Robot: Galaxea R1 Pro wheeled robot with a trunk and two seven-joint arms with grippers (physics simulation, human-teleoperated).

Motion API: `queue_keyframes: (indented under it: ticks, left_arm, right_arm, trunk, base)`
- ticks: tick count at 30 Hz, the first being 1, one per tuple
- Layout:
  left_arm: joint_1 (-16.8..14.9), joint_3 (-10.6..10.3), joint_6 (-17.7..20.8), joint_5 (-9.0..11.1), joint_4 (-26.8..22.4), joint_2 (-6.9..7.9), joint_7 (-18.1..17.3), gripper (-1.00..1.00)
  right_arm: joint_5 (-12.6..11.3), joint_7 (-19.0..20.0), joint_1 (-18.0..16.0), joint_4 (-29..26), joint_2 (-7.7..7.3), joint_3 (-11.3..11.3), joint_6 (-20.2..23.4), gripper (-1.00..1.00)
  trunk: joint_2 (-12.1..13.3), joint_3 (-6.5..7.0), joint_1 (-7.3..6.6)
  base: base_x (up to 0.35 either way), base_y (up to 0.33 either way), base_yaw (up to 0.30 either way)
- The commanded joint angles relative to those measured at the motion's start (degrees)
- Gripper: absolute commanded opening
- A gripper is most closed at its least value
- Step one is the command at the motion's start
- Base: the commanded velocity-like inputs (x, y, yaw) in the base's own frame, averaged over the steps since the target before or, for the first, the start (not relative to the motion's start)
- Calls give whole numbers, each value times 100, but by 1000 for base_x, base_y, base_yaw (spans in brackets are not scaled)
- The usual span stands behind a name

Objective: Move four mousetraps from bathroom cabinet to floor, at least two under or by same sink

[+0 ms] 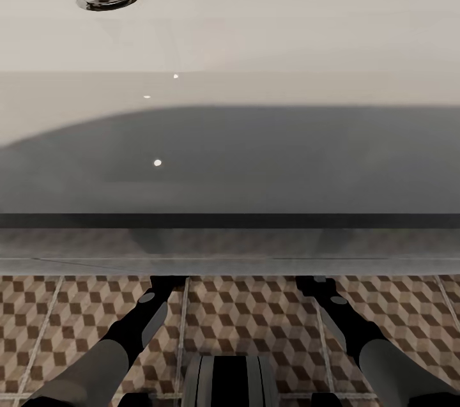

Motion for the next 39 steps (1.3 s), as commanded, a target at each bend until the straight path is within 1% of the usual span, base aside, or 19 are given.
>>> queue_keyframes:
  ticks: [1,24,31,39]
  left_arm:
    - [-4,-50,-26,42,2,5,65,-100]
    - [-1,-50,-48,43,17,10,63,-100]
    - [-2,-45,-37,35,45,58,57,-100]
    - [-3,-42,-34,34,63,57,56,-100]
  right_arm:
    - [-81,-18,-3,1,-6,47,-23,-100]
    - [-82,-18,-4,-22,-6,46,-47,-100]
    - [-81,-18,-3,-24,-6,46,-48,-100]
    - [-81,-18,-3,-24,-6,46,-48,-100]
  trunk:
    - [-1,-3,-1]
    - [-1,-3,-1]
    - [-1,-3,-1]
    - [-1,-3,-1]
  base:
    - [0,0,0]
    - [0,0,0]
    - [0,0,0]
    - [0,0,0]
